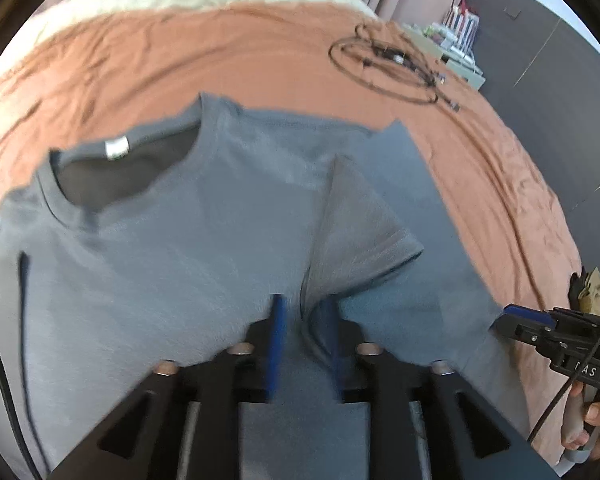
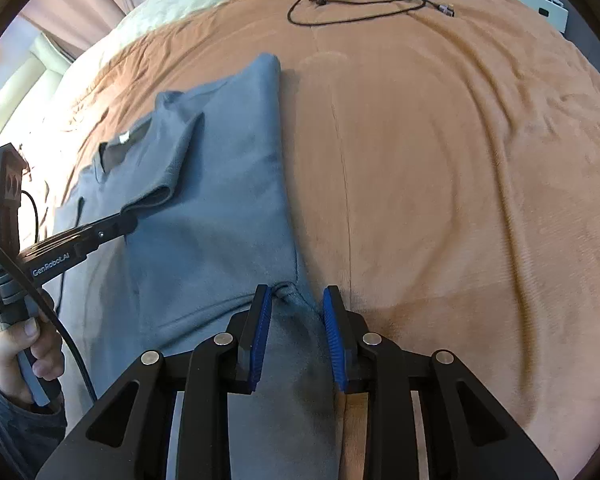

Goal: Fold small clothes
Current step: 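Open the right gripper and withdraw it from the folded side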

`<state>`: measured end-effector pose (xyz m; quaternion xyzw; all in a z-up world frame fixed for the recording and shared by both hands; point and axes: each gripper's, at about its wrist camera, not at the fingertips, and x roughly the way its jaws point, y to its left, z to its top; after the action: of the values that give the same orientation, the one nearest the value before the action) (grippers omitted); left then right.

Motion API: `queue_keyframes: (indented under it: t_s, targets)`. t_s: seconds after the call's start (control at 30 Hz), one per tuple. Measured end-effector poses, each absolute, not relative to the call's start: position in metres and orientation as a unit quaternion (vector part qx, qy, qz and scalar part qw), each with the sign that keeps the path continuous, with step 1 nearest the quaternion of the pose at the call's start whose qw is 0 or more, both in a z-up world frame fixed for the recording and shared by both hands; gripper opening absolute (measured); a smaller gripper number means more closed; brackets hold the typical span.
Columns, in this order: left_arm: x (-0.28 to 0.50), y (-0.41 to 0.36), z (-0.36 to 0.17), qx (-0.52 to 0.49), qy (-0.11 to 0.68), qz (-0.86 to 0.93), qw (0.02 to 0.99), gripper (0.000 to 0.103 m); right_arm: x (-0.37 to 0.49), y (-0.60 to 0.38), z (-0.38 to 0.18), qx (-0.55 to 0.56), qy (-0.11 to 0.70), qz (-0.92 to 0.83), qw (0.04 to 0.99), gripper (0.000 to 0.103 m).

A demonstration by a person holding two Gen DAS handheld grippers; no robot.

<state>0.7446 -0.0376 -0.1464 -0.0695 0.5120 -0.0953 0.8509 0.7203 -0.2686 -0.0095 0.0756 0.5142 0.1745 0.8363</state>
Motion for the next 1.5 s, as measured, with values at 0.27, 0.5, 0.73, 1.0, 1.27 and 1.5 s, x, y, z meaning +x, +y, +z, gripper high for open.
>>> queue_keyframes:
  t_s: [0.27, 0.5, 0.73, 1.0, 1.27, 1.5]
  targets:
    - [0.756, -0.069, -0.129, -0.034, 0.488, -0.124, 0.863, 0.059, 0.729, -0.273, -0.002, 0.094, 0.489, 0.177, 0.849, 0.05]
    - [0.774, -0.106, -0.16, 0.004, 0.51, -0.131, 0.85, 0.059, 0.728, -0.287, -0.007, 0.107, 0.489, 0.174, 0.848, 0.05]
    - [0.789, -0.096, -0.166, 0.024, 0.493, -0.071, 0.867, 0.057, 0.736, -0.282, -0.002, 0.102, 0.482, 0.182, 0.851, 0.05]
    - [0.791, -0.041, -0.154, -0.018, 0.494, -0.054, 0.867, 0.032, 0.757, -0.26, -0.001, 0.09, 0.479, 0.19, 0.852, 0.05]
    - [0.792, 0.0, -0.152, -0.049, 0.495, -0.027, 0.867, 0.032, 0.79, -0.23, -0.018, 0.044, 0.498, 0.174, 0.849, 0.05]
    - [0.791, 0.013, -0.147, -0.094, 0.474, -0.039, 0.874, 0.034, 0.82, -0.221, -0.024, 0.036, 0.503, 0.152, 0.85, 0.05]
